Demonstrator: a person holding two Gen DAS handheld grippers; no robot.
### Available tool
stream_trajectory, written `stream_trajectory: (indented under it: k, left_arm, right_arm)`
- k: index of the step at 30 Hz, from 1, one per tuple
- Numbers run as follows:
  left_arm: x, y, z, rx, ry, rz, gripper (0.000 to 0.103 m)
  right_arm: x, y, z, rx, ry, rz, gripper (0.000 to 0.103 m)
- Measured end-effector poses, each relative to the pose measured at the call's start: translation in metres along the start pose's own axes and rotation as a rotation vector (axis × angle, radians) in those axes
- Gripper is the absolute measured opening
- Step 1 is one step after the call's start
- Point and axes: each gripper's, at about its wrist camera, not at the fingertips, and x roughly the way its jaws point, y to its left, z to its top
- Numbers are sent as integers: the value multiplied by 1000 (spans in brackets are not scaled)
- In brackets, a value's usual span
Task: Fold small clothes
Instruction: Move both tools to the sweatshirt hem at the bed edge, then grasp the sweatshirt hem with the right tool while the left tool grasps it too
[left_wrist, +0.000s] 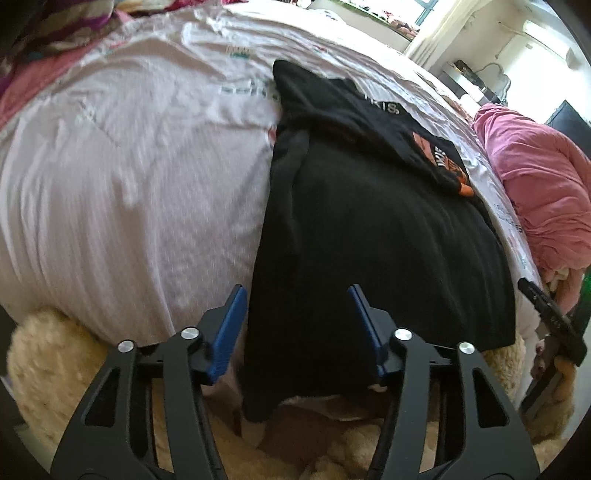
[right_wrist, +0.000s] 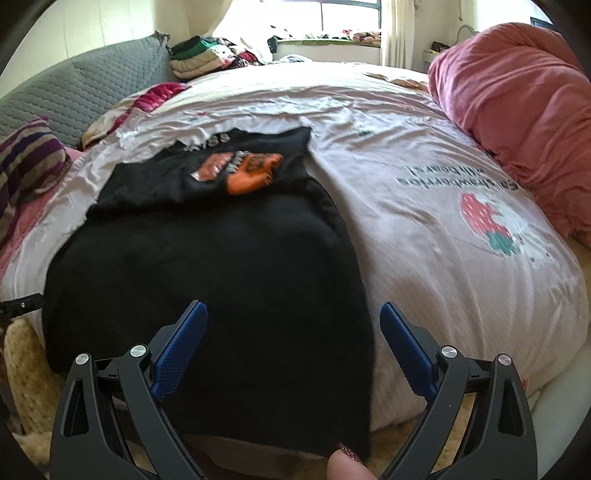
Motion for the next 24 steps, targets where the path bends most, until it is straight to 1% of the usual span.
stream_trajectory:
  k: [5, 11, 17, 21, 24]
  left_arm:
    - [0, 7, -10, -25, 19, -5, 44]
    - [5, 12, -22, -37, 48, -5, 44]
    - [13, 7, -36, -6, 96, -7, 44]
    - [21, 5, -44, -13, 129, -29, 44]
    - [26, 5, -47, -17, 132, -27, 44]
  right_arm:
    - [0, -7, -14, -16, 32, -22, 94]
    - [1, -13, -27, -7, 68, -10, 94]
    - [0, -16, -40, -2, 102, -6, 94]
    - [0, -22, -47, 21, 128, 9, 94]
    - [0, -26, -52, 25, 150, 20, 92]
